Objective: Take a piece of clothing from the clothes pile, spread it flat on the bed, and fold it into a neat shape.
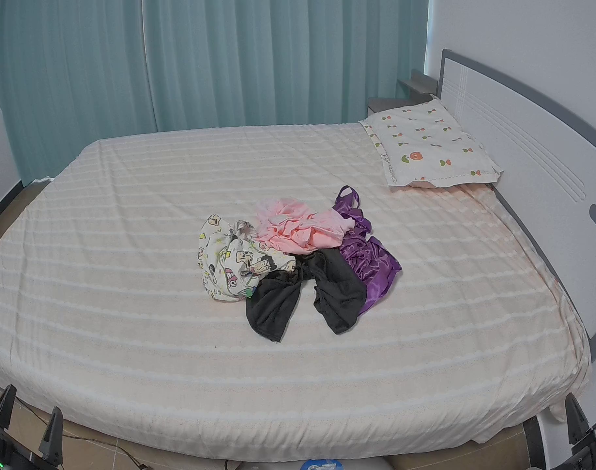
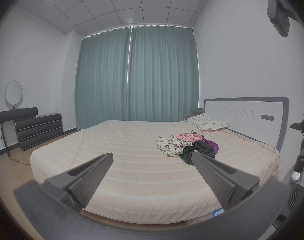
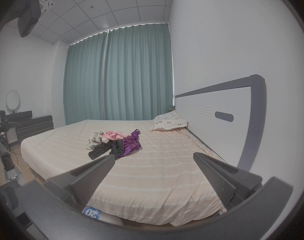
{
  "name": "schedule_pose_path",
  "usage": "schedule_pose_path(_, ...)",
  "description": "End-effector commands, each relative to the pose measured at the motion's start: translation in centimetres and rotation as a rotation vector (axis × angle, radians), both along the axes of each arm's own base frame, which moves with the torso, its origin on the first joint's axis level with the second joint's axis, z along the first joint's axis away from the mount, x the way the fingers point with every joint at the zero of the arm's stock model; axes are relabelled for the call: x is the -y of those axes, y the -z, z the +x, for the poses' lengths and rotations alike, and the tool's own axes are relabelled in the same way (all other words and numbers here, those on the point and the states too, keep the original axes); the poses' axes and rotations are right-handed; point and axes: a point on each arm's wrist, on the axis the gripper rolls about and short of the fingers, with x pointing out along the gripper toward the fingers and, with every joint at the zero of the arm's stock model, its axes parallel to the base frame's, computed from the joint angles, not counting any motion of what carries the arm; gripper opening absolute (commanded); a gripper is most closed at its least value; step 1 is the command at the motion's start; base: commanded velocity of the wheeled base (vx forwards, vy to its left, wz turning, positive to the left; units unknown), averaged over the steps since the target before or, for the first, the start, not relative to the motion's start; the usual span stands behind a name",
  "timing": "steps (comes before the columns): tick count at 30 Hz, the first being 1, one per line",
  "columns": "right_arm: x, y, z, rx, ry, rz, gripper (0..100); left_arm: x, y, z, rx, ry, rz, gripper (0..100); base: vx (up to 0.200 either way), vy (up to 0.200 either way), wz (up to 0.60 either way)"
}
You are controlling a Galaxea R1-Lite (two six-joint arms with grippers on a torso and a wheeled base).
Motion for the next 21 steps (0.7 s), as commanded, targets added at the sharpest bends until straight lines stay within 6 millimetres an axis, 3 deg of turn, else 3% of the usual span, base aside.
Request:
schedule_pose_path(1, 0.0, 0.5, 0.0, 0.000, 0.000, 0.007, 100, 0.0, 0.5, 0.0, -0.002, -0.001, 0.000, 100, 0.000, 0.000, 0.00)
schedule_pose_path(8, 0.0, 0.2, -0.1, 0.012, -0.003, 0.016, 100, 0.0, 0.5, 0.0, -0.003, 0.001, 0.003, 100, 0.000, 0.000, 0.00)
schedule_pose_path(10, 0.0, -5.4, -1.0, 0.113, -0.017, 0.085, 100, 0.0, 0.5, 0.0, -0.003, 0.001, 0.004, 100, 0.000, 0.000, 0.00)
schedule_pose_path(11, 0.0, -7.0, -0.8, 0.102, -0.021, 0.106, 100, 0.0, 0.5, 0.0, -0.003, 0.001, 0.004, 100, 0.000, 0.000, 0.00)
schedule_pose_path(15, -0.1, -7.4, 0.7, -0.010, -0.066, 0.050, 100, 0.0, 0.5, 0.0, -0.002, 0.001, 0.004, 100, 0.000, 0.000, 0.00)
schedule_pose_path(19, -0.3, -7.8, 5.6, -0.273, -0.103, 0.131, 100, 0.0, 0.5, 0.0, -0.003, 0.003, 0.006, 100, 0.000, 0.000, 0.00)
schedule_pose_path(21, -0.6, -8.3, 9.3, -0.368, -0.126, 0.204, 100, 0.0, 0.5, 0.0, -0.002, 0.007, 0.006, 100, 0.000, 0.000, 0.00)
